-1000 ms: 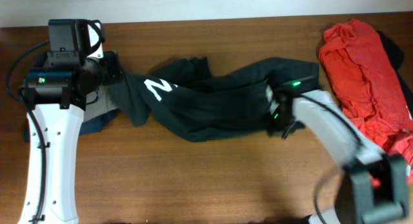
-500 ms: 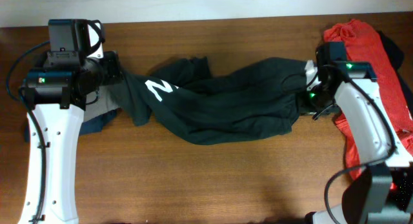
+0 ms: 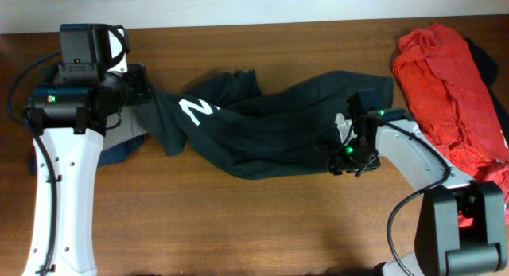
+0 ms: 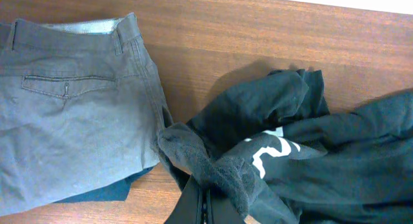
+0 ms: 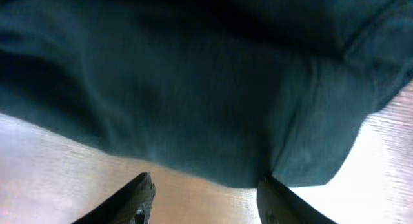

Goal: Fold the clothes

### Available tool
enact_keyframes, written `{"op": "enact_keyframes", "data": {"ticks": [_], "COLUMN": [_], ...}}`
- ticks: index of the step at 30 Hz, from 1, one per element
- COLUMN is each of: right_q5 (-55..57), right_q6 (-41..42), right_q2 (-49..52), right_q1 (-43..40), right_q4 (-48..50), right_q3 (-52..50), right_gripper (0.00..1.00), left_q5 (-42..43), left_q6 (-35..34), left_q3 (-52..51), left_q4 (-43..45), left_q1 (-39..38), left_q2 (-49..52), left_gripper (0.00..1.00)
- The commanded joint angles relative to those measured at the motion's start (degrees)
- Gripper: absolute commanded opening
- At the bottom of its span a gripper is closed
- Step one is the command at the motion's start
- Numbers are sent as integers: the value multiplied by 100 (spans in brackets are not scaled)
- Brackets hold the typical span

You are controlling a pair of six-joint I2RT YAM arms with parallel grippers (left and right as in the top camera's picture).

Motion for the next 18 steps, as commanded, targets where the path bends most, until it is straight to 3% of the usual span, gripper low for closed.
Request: {"op": "enact_keyframes", "data": {"ticks": [1,6,18], "right_q5": [-70,-68,-46], "right_q6": [9,157,157], "right_q2": [17,15,17], "right_q1": [24,24,22], "right_q4": [553,1283,1488], "right_q3": [-328,-448,-1001], "right_gripper": [57,57,57], "left_q5": [-20,-20,-20], "left_q6": [87,87,87], "left_q3": [-39,-39,-39], "left_q4": [13,-26,-28], "left_q1": [0,0,0], "left_q2": [-2,-2,-2], "left_gripper": [1,0,1]}}
